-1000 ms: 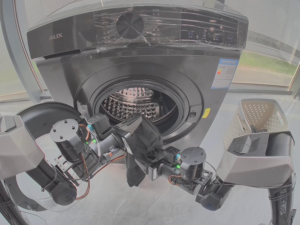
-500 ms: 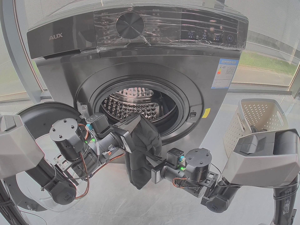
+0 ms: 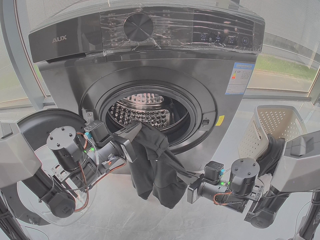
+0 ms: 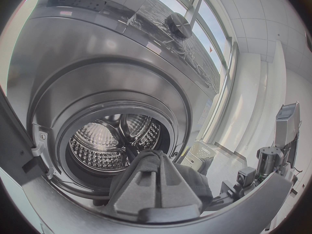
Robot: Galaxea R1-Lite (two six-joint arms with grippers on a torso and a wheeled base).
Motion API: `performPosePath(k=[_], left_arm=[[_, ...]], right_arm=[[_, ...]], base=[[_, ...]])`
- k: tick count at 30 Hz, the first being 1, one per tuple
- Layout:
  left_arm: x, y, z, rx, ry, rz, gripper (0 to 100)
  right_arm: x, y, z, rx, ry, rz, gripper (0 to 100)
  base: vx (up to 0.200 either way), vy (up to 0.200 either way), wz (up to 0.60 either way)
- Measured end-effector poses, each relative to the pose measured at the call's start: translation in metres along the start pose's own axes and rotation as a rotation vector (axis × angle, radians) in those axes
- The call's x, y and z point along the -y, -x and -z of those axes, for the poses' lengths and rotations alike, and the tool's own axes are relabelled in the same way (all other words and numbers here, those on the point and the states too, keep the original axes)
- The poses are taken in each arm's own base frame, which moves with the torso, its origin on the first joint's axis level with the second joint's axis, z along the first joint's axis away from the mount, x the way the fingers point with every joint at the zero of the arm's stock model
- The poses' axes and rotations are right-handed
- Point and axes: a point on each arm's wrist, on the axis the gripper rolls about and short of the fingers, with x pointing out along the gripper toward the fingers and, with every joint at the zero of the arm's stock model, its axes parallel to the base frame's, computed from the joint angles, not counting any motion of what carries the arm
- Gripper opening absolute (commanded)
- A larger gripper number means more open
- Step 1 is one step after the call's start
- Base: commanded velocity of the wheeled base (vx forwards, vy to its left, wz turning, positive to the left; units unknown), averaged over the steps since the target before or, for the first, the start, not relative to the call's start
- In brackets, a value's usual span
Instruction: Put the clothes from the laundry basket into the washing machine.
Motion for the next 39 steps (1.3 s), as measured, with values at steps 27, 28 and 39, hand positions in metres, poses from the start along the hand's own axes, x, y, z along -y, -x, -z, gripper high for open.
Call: performPosePath(k=[27,28,39], left_arm=[[0.006,0.079,0.012,-0.197,0.009,0.099,100],[0.006,0.080,0.013,-0.205,0.010,0.098,100],[0.001,0.073,0.040,-0.315,-0.018,0.085,100]], right_arm=[[0.031,0.037,-0.064,0.226,-0.009,0.076,0],[0.030,0.037,-0.064,0.228,-0.008,0.072,0],[0.022,0.036,-0.077,0.283,-0.006,0.045,0]], base=[[0.000,0.000,0.00],[0.000,0.000,0.00],[0.000,0.000,0.00]])
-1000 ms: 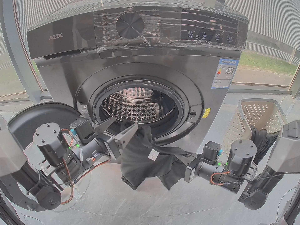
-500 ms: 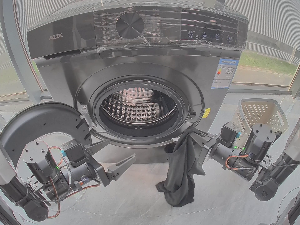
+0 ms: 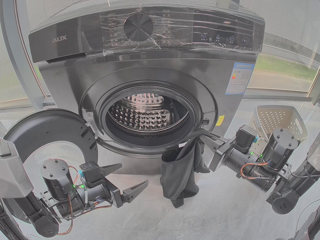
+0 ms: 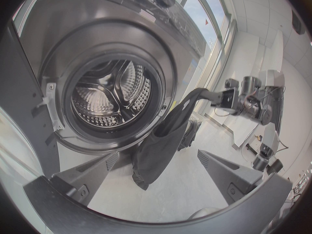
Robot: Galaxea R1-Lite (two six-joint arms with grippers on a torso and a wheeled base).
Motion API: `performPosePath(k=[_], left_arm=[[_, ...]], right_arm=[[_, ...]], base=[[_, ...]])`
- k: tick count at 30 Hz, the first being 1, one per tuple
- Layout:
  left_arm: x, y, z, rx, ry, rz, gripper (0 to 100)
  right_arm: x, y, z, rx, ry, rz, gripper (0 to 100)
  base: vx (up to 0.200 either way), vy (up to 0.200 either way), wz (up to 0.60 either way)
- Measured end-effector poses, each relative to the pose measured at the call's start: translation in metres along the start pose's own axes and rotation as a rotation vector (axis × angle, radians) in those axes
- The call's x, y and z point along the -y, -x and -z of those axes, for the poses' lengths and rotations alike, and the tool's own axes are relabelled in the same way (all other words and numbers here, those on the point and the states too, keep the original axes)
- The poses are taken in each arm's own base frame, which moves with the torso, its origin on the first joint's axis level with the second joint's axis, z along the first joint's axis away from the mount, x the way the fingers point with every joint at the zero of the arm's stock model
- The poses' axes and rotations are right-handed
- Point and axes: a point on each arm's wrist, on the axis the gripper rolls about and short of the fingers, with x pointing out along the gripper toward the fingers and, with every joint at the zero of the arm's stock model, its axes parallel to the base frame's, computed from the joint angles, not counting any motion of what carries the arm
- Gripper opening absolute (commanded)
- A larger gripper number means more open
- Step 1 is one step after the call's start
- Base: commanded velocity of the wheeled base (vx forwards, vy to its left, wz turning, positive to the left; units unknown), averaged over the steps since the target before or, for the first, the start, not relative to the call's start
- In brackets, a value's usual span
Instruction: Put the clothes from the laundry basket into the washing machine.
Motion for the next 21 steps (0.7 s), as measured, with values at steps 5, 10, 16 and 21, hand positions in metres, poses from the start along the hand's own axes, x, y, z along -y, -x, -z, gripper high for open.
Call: performPosePath(k=[5,10,16,21], left_arm=[[-0.005,-0.016,0.013,-0.055,-0.009,0.009,100],[-0.010,-0.032,0.023,-0.083,-0.008,0.019,100],[-0.015,-0.054,0.032,-0.101,-0.003,0.053,100],[-0.017,-0.064,0.042,-0.126,-0.004,0.092,100]], right_arm=[[-0.004,-0.001,-0.003,0.014,-0.001,-0.013,0],[-0.010,-0.002,-0.005,0.025,-0.003,-0.036,0],[-0.014,-0.003,-0.006,0.028,-0.005,-0.051,0],[-0.015,-0.004,-0.006,0.030,-0.006,-0.054,0]], base=[[0.000,0.000,0.00],[0.000,0.000,0.00],[0.000,0.000,0.00],[0.000,0.000,0.00]])
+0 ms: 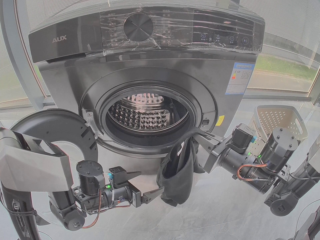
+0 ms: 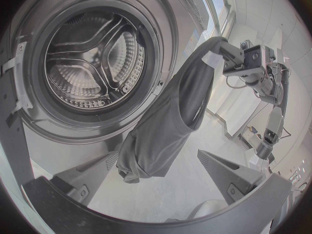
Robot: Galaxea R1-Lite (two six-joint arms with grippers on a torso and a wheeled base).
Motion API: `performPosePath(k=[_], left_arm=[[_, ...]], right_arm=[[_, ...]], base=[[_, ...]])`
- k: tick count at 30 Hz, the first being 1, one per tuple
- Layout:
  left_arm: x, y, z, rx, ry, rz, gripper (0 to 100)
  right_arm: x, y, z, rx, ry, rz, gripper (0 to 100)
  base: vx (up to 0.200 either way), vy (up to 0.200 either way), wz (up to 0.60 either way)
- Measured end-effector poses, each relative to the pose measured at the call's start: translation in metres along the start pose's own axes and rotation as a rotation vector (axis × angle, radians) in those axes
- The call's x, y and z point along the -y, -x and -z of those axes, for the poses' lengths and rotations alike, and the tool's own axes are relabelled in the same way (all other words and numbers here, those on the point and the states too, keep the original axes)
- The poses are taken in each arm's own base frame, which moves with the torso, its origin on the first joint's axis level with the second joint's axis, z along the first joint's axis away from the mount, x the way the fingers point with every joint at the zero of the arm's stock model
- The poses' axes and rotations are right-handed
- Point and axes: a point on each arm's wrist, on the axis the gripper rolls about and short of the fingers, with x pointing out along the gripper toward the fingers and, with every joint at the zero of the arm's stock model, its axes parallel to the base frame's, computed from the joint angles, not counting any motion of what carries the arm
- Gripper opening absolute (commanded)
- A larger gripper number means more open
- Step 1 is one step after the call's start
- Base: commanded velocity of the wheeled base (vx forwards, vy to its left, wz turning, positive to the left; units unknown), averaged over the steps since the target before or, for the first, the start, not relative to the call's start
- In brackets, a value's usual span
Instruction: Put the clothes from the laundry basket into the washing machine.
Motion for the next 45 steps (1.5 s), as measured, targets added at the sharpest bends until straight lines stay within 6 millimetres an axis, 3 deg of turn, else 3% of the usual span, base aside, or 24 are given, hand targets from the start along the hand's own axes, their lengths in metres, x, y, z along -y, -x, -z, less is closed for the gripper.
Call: performPosePath(k=[10,22,30,45], left_arm=[[-0.004,-0.017,0.007,-0.007,-0.022,0.025,100],[-0.023,-0.053,0.003,0.068,-0.052,0.004,100],[-0.040,-0.059,0.006,0.074,-0.057,-0.027,100],[-0.035,-0.074,0.008,0.088,-0.079,0.044,100]], right_arm=[[0.000,-0.002,-0.001,0.006,-0.002,0.002,0],[-0.006,-0.002,0.001,-0.001,-0.005,-0.013,0],[-0.006,-0.001,0.002,-0.007,-0.006,-0.017,0],[-0.006,-0.001,0.006,-0.022,-0.008,-0.019,0]], base=[[0.000,0.000,0.00],[0.000,0.000,0.00],[0.000,0.000,0.00],[0.000,0.000,0.00]])
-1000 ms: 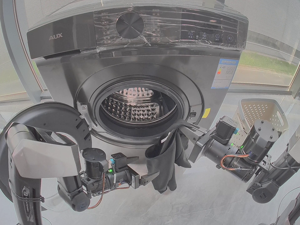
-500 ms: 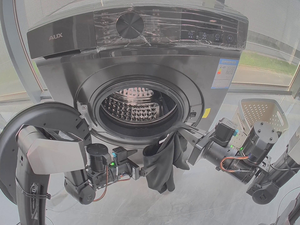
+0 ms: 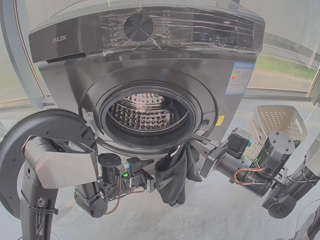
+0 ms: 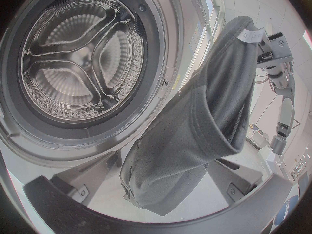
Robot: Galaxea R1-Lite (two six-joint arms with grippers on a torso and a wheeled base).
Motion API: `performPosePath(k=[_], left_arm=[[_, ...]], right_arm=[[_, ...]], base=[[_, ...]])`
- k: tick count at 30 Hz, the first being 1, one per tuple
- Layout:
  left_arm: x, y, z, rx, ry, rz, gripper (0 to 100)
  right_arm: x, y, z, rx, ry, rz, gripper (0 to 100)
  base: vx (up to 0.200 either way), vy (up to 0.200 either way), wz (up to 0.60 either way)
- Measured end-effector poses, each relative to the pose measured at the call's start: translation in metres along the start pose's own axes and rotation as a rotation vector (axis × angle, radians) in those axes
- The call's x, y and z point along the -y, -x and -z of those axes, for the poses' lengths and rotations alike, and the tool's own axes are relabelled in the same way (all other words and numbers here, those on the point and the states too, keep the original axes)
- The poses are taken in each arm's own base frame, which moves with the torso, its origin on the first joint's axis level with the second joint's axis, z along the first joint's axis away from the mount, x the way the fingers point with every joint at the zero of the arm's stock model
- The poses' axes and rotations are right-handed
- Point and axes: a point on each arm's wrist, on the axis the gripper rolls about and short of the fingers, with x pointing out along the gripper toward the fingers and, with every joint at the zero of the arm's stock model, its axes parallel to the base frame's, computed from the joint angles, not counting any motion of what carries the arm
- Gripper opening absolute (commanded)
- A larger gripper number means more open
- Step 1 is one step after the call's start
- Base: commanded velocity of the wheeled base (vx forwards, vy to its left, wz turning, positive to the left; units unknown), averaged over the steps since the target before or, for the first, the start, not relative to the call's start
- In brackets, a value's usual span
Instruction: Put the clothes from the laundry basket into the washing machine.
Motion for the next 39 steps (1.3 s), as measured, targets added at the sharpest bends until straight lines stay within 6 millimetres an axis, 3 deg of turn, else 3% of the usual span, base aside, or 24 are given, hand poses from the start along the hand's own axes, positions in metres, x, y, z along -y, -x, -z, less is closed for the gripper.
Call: performPosePath(k=[3,4,11,19,32,39], left_arm=[[-0.001,-0.004,0.001,0.006,-0.008,0.000,100],[-0.002,-0.005,0.002,0.005,-0.014,0.000,0],[-0.002,-0.005,0.005,-0.003,-0.024,-0.004,0],[-0.001,0.009,-0.001,-0.015,-0.032,-0.016,0],[0.019,0.077,-0.043,0.014,-0.033,-0.052,0],[0.012,0.113,-0.065,0.076,-0.037,-0.125,0]], right_arm=[[0.000,0.000,0.001,-0.003,0.000,0.000,0],[0.000,0.000,0.001,-0.004,0.000,0.000,0],[0.001,0.001,0.001,-0.007,0.000,0.003,0],[0.004,0.003,0.004,-0.019,0.001,0.013,0],[0.006,0.005,0.010,-0.048,0.001,0.021,0],[0.008,0.005,0.012,-0.057,0.001,0.030,0]], base=[[0.000,0.000,0.00],[0.000,0.000,0.00],[0.000,0.000,0.00],[0.000,0.000,0.00],[0.000,0.000,0.00],[0.000,0.000,0.00]])
